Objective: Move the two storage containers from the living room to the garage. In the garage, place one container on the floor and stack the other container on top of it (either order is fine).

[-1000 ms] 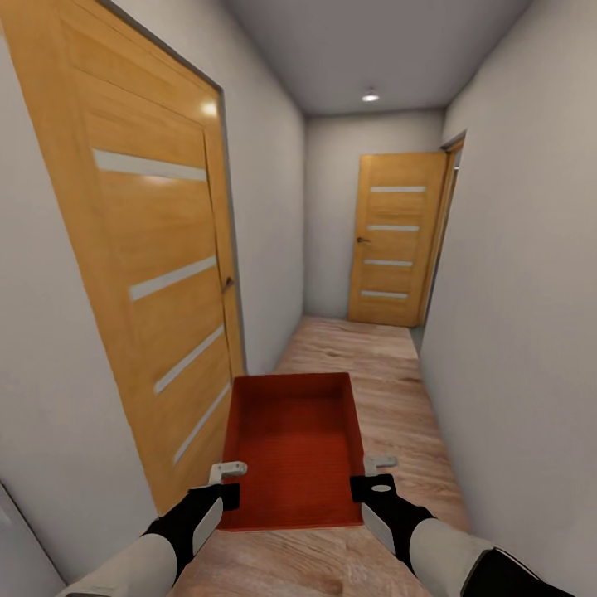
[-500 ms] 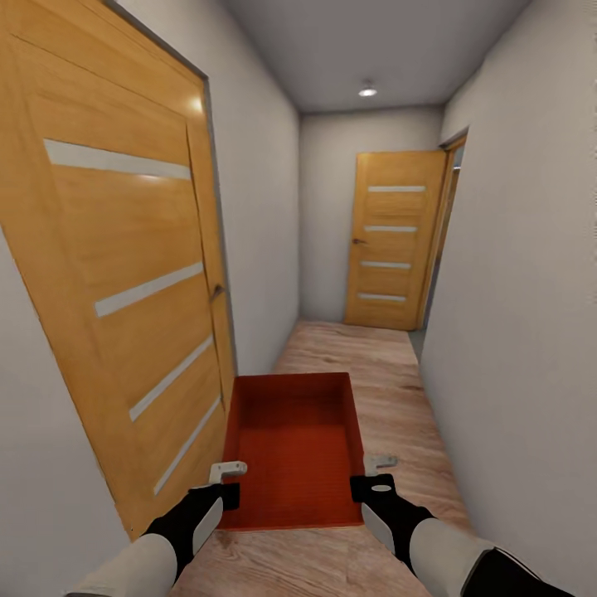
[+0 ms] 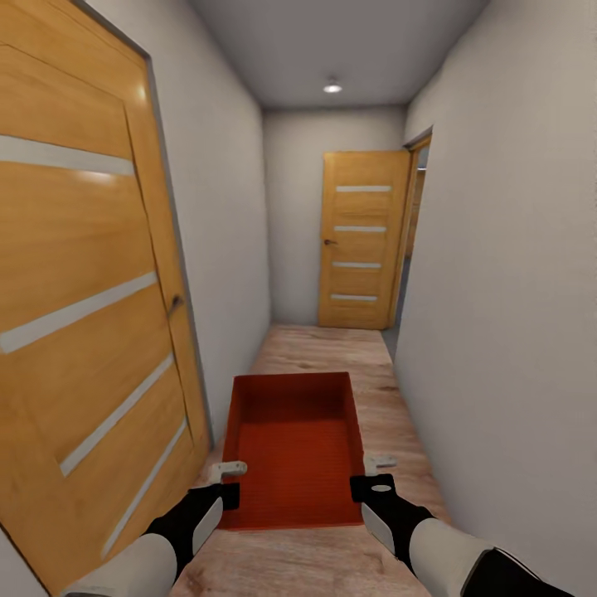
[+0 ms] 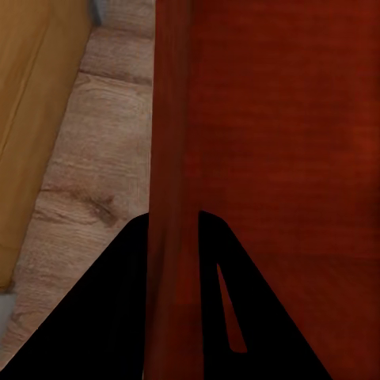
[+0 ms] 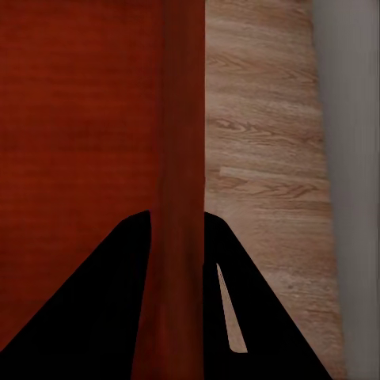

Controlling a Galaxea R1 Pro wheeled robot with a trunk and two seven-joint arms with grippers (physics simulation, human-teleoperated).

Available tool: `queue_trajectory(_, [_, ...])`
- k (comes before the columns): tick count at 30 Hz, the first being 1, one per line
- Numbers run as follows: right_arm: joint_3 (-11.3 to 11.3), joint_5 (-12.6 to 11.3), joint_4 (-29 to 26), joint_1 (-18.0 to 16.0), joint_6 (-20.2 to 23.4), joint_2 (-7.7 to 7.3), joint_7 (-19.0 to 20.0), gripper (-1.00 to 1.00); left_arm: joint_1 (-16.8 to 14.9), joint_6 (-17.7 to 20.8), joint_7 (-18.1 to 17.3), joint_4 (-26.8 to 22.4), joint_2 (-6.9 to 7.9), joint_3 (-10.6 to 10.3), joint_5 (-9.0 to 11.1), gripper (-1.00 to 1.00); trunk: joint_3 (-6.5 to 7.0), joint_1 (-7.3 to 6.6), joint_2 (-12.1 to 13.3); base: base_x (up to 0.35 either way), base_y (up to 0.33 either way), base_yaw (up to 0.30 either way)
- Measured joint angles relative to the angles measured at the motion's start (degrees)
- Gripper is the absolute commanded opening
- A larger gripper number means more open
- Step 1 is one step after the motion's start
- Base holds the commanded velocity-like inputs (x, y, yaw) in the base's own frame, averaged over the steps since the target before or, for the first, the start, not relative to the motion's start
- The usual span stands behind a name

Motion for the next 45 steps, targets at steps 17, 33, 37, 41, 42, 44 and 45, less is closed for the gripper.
queue_trajectory(17, [0.0, 0.0, 0.0, 0.0, 0.0, 0.01, 0.0, -1.0, 0.0, 0.1, 0.0, -0.1, 0.01, 0.0, 0.0, -1.0, 0.0, 0.0, 0.0, 0.323, 0.081, -0.222])
queue_trajectory(33, [0.0, 0.0, -0.1, 0.0, 0.0, -0.07, 0.0, -1.0, 0.0, 0.0, 0.0, -0.1, -0.05, 0.1, -0.1, -1.0, 0.0, 0.0, 0.0, 0.323, 0.091, -0.007])
queue_trajectory(37, [0.0, 0.0, -0.1, 0.0, 0.0, -0.06, 0.0, -1.0, 0.0, 0.0, 0.0, -0.1, -0.04, 0.1, -0.1, -1.0, 0.0, 0.0, 0.0, 0.323, 0.092, 0.0])
queue_trajectory(41, [0.0, 0.0, -0.1, 0.0, 0.0, -0.07, 0.0, -1.0, 0.0, 0.0, 0.0, -0.1, -0.05, 0.1, -0.1, -1.0, 0.0, 0.0, 0.0, 0.323, 0.092, 0.0])
queue_trajectory(42, [0.0, 0.0, -0.1, 0.0, 0.0, -0.08, 0.0, -1.0, 0.0, 0.0, 0.0, -0.1, -0.05, 0.1, -0.1, -1.0, 0.0, 0.0, 0.0, 0.323, 0.091, 0.0])
queue_trajectory(44, [0.0, 0.0, -0.2, 0.0, 0.0, -0.08, 0.0, -1.0, 0.0, 0.0, 0.0, -0.2, -0.03, 0.1, -0.1, -1.0, 0.0, 0.0, 0.0, 0.323, 0.092, 0.0])
queue_trajectory(45, [0.0, 0.0, -0.2, 0.0, 0.0, -0.07, 0.0, -1.0, 0.0, 0.0, 0.0, -0.2, -0.03, 0.1, -0.1, -1.0, 0.0, 0.0, 0.0, 0.323, 0.092, 0.0])
